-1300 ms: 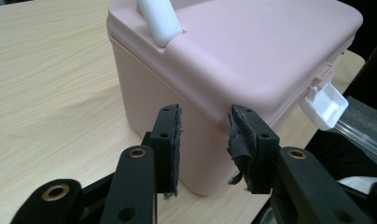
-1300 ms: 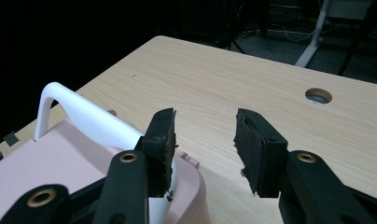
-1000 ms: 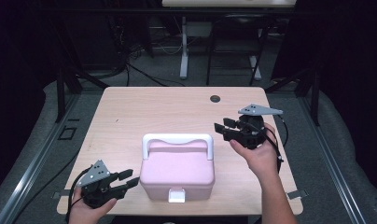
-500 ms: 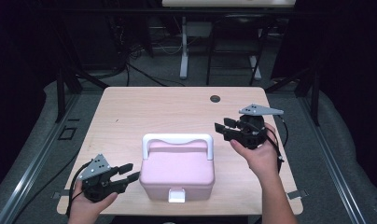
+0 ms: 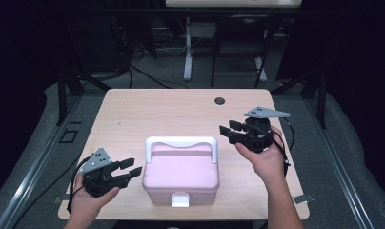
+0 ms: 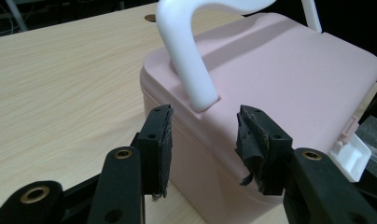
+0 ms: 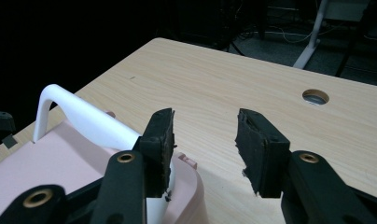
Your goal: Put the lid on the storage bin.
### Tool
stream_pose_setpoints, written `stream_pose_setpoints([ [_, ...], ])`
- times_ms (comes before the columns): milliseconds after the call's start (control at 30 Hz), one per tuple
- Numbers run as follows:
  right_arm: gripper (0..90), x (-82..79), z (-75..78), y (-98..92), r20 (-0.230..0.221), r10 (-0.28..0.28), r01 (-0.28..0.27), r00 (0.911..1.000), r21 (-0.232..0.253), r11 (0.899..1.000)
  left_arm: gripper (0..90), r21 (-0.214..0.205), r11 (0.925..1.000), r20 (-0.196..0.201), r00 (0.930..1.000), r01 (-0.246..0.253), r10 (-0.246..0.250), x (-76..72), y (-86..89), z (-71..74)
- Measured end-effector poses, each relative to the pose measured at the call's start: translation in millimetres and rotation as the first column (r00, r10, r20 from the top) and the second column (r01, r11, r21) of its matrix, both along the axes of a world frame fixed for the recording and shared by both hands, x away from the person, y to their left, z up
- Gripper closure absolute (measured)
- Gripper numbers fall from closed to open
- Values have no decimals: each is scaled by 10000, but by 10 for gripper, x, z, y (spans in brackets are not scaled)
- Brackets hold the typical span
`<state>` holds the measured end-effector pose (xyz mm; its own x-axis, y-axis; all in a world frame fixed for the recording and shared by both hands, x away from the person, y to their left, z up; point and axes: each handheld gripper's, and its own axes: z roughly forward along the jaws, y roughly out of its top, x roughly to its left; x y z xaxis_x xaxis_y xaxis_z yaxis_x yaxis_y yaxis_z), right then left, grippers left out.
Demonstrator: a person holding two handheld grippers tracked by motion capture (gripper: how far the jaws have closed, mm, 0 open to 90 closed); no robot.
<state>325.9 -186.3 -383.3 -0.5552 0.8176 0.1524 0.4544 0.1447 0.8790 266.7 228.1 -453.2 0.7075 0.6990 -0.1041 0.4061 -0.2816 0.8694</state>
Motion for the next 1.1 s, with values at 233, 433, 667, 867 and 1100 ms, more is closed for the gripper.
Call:
stream_pose_setpoints([
  [233, 535, 1, -7, 6, 46, -56, 56, 10000, -45, 10000, 509, 91, 9995, -3, 9995, -310, 310, 138, 43, 51],
  [433, 524, -2, -24, -4, 26, -98, 98, 9999, -81, 9999, 491, 116, 9990, 78, 9990, -442, 441, 242, 68, 74],
  [667, 521, -1, -36, -15, -8, -156, 156, 9999, -119, 9998, 484, -147, 9971, 62, 9972, -744, 745, 399, 89, 89],
  [867, 514, -5, -40, -8, 36, -188, 189, 9998, -148, 9997, 485, -319, 9936, -12, 9942, -1079, 1079, 566, 127, 92],
  [1100, 514, -16, -104, -18, -86, -191, 189, 9998, -222, 9996, 484, -370, 9886, -272, 9890, -1461, 1452, 788, 155, 36],
])
